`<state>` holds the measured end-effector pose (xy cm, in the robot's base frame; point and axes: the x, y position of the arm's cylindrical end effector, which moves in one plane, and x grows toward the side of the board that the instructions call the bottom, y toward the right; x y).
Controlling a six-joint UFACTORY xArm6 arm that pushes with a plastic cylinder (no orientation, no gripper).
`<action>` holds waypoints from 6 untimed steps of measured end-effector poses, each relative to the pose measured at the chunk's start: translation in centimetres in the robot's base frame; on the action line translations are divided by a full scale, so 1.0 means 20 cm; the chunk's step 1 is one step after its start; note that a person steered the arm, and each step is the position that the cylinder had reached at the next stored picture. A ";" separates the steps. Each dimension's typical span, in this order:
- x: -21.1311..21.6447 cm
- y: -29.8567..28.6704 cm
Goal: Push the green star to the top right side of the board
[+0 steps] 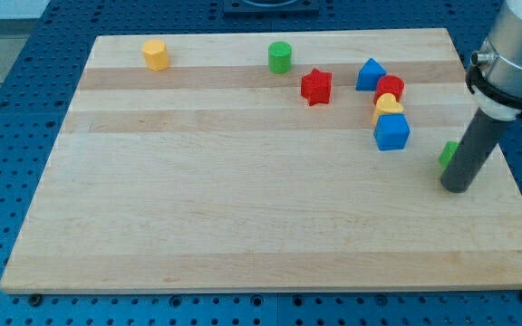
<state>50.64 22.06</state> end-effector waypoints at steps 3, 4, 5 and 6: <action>-0.12 0.10; -0.26 0.11; -0.40 0.11; -0.53 0.12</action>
<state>40.14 24.50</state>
